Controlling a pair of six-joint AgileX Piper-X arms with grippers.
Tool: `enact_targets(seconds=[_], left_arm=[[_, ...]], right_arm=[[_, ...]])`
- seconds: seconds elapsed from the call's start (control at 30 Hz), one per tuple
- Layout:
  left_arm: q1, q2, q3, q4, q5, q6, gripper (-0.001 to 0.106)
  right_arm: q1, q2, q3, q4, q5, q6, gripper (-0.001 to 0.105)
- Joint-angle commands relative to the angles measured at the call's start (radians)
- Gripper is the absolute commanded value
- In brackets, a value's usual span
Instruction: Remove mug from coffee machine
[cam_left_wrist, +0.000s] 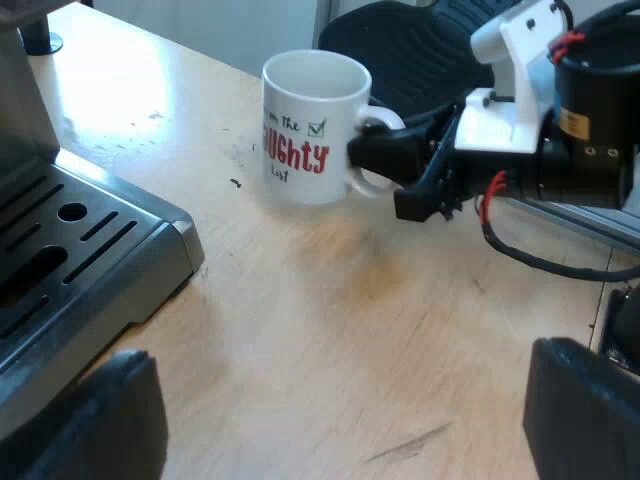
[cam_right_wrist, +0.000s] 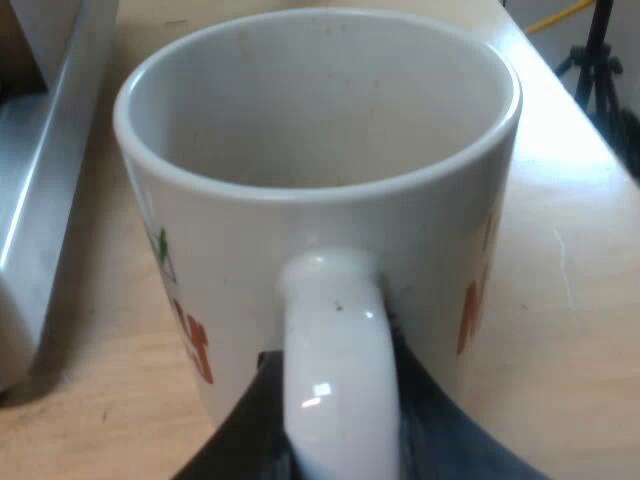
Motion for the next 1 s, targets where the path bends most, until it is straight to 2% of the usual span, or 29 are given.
enact_targets(seconds=[0.03,0.3,0.5,0.73,1.0], left_arm=[[-0.006,-0.002,-0.002,-0.011,-0.006,-0.012,0.079],[-0.006,-0.002,-0.002,-0.011,-0.006,-0.012,0.079],[-0.006,-0.002,-0.002,-0.011,-0.006,-0.012,0.079],[-0.006,-0.002,-0.002,-0.011,-0.006,-0.012,0.079],[-0.006,-0.002,-0.002,-0.011,-0.006,-0.012,0.079]], right_arm=[[-0.047,0.088,-0.009,-0.198,-0.062,-0.065,0.0],[-0.059,0.394,-0.027,-0.506,-0.073,-0.127,0.0],[-0.059,0.613,-0.11,-0.662,-0.073,-0.135,0.0],[-0.059,0.771,-0.218,-0.696,-0.073,-0.135,0.0],[-0.059,0.854,-0.265,-0.699,-0.073,-0.135,0.0]])
